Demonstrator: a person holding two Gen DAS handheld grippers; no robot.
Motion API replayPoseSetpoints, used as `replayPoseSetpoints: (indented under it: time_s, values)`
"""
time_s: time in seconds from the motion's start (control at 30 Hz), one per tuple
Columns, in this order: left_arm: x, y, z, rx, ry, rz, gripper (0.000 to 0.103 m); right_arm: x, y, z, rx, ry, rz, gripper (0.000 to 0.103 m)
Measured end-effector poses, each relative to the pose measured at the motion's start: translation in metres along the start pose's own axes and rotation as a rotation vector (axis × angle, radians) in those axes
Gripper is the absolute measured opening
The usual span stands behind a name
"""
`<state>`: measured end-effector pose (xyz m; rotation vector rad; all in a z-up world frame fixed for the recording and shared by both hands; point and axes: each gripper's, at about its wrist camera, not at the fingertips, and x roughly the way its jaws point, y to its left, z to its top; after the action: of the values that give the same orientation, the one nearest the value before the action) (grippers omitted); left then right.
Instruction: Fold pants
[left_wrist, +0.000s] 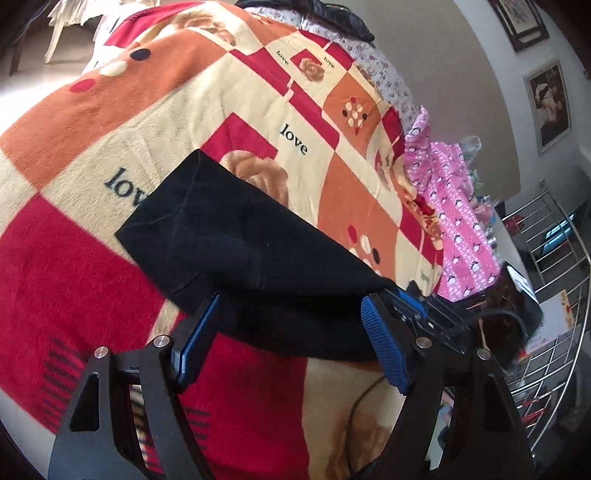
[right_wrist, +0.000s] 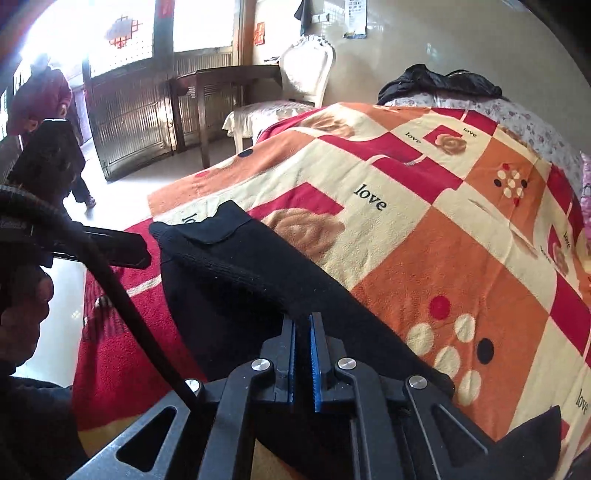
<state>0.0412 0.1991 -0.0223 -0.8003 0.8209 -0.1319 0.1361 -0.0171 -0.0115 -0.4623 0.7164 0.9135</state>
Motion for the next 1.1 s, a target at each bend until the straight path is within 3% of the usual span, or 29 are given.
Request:
replayPoseSetpoints:
  time_s: [0.2, 0.23, 0.27, 0.3, 0.4, 0.47, 0.5, 0.57, 0.63, 0.67, 0.7, 0.73, 0.77, 0.83, 1.0, 1.1]
  values:
    - [0.020, 0.015, 0.027, -0.150, 0.024, 0.011, 0.076, -0.003, 0.005, -0.002, 0.006, -0.018, -0.006, 0.006]
    - [0.021, 0.018, 0.029, -0.177, 0.022, 0.025, 0.057, -0.005, 0.006, -0.003, 0.004, -0.022, -0.015, 0.006]
    - [0.024, 0.019, 0.031, -0.183, 0.034, 0.040, 0.011, -0.008, 0.007, -0.005, 0.007, -0.029, -0.025, 0.006]
    - [0.029, 0.017, 0.031, -0.176, 0.073, 0.064, 0.009, -0.010, 0.007, -0.007, 0.016, -0.034, -0.035, 0.006]
    - [0.025, 0.008, 0.028, -0.143, 0.079, 0.082, 0.007, -0.031, -0.004, -0.021, 0.116, -0.056, -0.075, 0.006]
    - [0.015, 0.000, 0.031, -0.109, 0.067, 0.071, 0.007, -0.056, -0.031, -0.039, 0.245, -0.096, -0.091, 0.015]
    - [0.012, -0.002, 0.034, -0.096, 0.061, 0.069, 0.007, -0.070, -0.052, -0.051, 0.329, -0.114, -0.109, 0.020]
    - [0.007, -0.009, 0.043, -0.065, 0.048, 0.067, 0.007, -0.102, -0.115, -0.082, 0.550, -0.161, -0.196, 0.045]
    - [0.007, -0.016, 0.057, -0.034, 0.034, 0.068, 0.007, -0.127, -0.174, -0.110, 0.762, -0.196, -0.279, 0.050]
    - [0.009, -0.020, 0.064, -0.022, 0.032, 0.069, 0.007, -0.134, -0.215, -0.127, 0.884, -0.176, -0.319, 0.050]
    - [0.012, -0.024, 0.072, -0.016, 0.028, 0.069, 0.007, -0.134, -0.239, -0.135, 0.928, -0.129, -0.344, 0.050]
    - [0.016, -0.028, 0.082, -0.005, 0.023, 0.072, 0.007, -0.124, -0.271, -0.139, 0.912, 0.001, -0.390, 0.050]
    - [0.021, -0.031, 0.089, 0.004, 0.022, 0.081, 0.007, -0.114, -0.286, -0.139, 0.868, 0.072, -0.387, 0.050]
    - [0.027, -0.034, 0.096, 0.010, 0.023, 0.096, 0.007, -0.086, -0.312, -0.132, 0.728, 0.226, -0.329, 0.050]
    - [0.038, -0.033, 0.104, 0.010, 0.044, 0.127, 0.007, -0.052, -0.332, -0.109, 0.534, 0.277, -0.296, 0.050]
    - [0.040, -0.030, 0.106, 0.007, 0.058, 0.135, 0.007, -0.018, -0.331, -0.112, 0.436, 0.416, -0.257, 0.050]
